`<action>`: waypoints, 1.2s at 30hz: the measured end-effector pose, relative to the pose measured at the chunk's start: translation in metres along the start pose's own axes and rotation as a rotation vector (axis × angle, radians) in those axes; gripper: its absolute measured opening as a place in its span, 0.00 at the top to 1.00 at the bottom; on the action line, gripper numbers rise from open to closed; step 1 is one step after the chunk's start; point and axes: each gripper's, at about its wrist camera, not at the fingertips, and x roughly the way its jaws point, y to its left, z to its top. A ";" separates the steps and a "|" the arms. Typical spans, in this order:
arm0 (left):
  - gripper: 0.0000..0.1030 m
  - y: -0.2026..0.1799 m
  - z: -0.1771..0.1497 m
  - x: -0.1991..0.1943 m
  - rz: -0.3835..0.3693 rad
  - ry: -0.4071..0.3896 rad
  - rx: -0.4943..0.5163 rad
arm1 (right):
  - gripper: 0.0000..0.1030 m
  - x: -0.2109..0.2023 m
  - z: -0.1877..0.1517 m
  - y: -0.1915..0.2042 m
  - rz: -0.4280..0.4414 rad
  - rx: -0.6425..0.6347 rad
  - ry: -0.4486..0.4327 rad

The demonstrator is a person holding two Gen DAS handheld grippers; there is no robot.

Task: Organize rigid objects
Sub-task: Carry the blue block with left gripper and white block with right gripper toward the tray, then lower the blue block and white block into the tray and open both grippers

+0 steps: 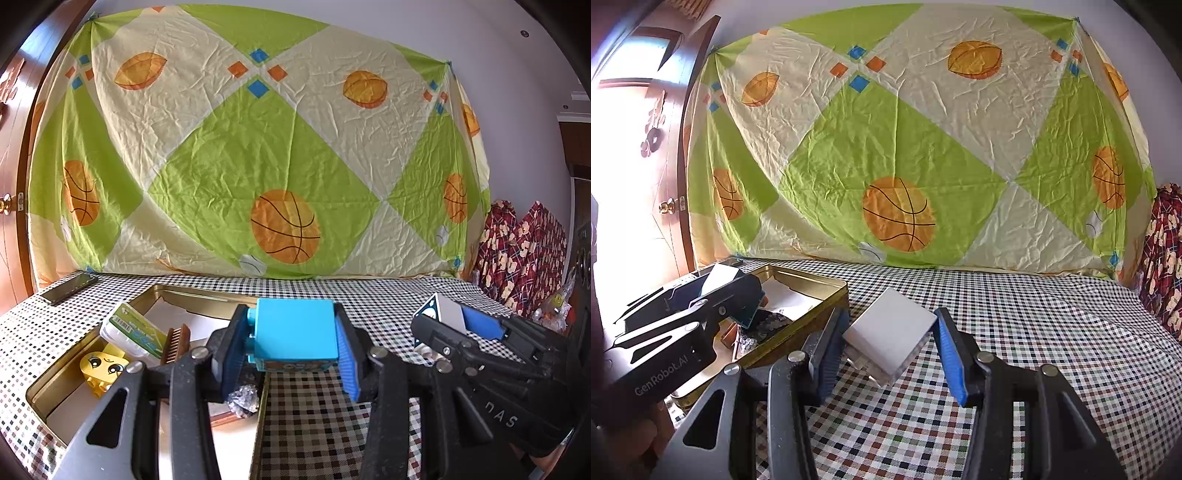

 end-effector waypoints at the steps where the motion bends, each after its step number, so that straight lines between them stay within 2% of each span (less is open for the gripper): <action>1: 0.58 0.000 0.000 -0.001 0.004 -0.002 0.003 | 0.51 0.000 0.000 0.001 0.003 -0.002 0.000; 14: 0.58 0.017 0.000 -0.014 0.017 -0.018 -0.022 | 0.51 0.002 0.000 0.014 0.028 -0.016 -0.001; 22: 0.58 0.034 0.003 -0.026 0.036 -0.032 -0.039 | 0.51 0.005 0.001 0.037 0.066 -0.059 0.001; 36: 0.58 0.080 0.011 -0.043 0.128 -0.033 -0.065 | 0.51 0.010 0.015 0.075 0.155 -0.110 -0.006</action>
